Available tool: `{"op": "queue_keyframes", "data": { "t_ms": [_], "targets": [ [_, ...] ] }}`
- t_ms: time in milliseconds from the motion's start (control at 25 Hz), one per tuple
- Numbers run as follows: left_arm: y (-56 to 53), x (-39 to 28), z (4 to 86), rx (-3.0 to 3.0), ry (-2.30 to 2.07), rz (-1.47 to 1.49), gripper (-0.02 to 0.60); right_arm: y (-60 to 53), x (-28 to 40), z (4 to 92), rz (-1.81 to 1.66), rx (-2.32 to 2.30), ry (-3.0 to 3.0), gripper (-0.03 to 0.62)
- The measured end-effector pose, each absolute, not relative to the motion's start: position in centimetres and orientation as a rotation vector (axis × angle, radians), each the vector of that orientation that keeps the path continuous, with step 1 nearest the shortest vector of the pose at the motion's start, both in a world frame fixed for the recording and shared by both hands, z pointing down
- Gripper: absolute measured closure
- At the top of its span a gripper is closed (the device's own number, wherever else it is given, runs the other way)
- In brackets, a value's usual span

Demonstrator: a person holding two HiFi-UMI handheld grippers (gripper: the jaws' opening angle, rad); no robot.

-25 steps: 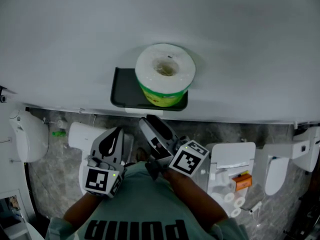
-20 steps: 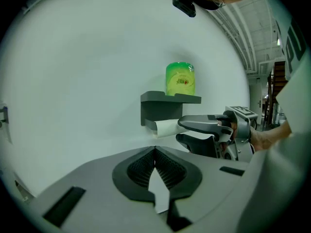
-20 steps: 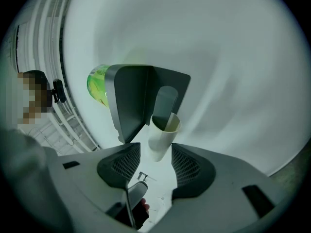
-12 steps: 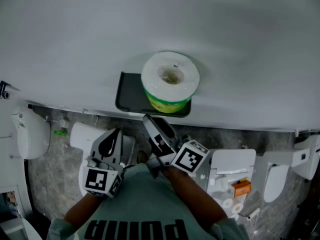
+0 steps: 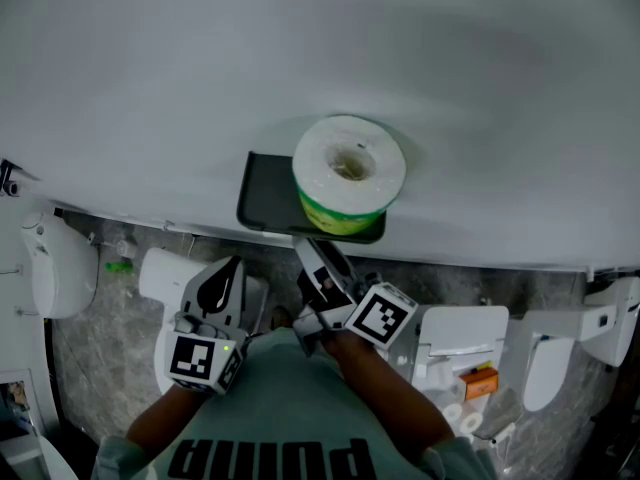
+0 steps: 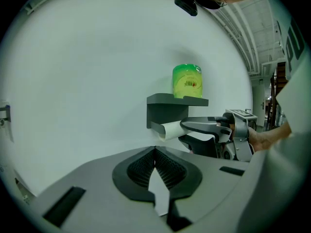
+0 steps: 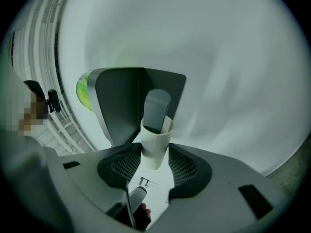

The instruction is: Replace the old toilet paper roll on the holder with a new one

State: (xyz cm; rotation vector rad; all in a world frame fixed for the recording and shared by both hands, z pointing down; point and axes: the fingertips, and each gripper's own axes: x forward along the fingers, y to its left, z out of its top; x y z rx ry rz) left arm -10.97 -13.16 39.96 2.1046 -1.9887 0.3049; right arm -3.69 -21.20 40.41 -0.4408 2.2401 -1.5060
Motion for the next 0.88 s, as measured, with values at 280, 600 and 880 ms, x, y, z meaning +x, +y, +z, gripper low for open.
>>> {"op": "queue_keyframes", "data": {
  "t_ms": [280, 600, 880],
  "targets": [
    [-13.4, -10.8, 40.0, 2.113, -1.987, 0.302, 0.578, -21.4, -3.2, 40.2, -1.500, -0.436, 2.213, 0.419],
    [-14.1, -9.4, 39.9, 2.128, -1.959, 0.300, 0.578, -21.6, -1.6, 40.0, -1.483, -0.452, 2.205, 0.422],
    [-14.7, -8.1, 40.0, 2.159, -1.937, 0.289, 0.578, -22.1, 0.3, 39.8, -1.466, -0.478, 2.198, 0.424]
  ]
}}
